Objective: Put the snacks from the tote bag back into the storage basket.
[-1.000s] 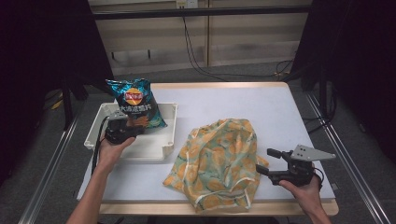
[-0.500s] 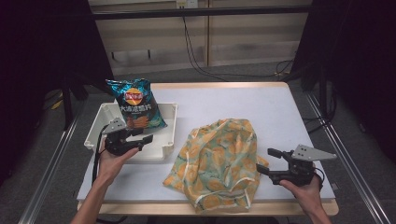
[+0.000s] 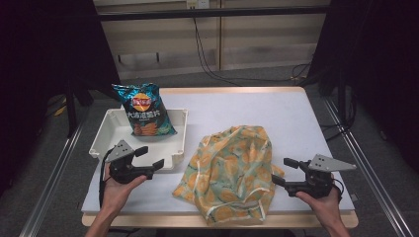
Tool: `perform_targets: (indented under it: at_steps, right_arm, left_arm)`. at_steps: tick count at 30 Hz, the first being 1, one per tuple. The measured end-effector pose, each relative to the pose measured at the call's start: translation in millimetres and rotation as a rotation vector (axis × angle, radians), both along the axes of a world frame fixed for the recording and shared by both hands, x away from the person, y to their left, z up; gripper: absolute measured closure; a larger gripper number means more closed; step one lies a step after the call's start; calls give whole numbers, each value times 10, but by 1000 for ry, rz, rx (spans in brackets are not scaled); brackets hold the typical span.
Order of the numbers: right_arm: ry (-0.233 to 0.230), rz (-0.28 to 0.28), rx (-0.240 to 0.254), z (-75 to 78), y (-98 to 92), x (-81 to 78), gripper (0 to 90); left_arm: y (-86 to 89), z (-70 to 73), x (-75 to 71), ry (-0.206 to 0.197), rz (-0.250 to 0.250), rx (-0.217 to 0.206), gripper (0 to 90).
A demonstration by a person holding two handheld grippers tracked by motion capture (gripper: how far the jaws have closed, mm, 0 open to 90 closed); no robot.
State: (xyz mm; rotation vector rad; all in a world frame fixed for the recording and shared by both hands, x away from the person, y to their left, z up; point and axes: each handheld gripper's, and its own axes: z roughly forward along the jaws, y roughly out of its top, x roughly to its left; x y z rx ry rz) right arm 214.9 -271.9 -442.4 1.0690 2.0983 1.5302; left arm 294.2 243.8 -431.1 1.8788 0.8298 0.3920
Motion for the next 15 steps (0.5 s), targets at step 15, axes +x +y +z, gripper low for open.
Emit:
perform_targets:
  at_steps: [15]
  right_arm:
    - [1,-31,8,3,-76,15,217]
  left_arm:
    - [77,-172,-406,-21,28,-8,184]
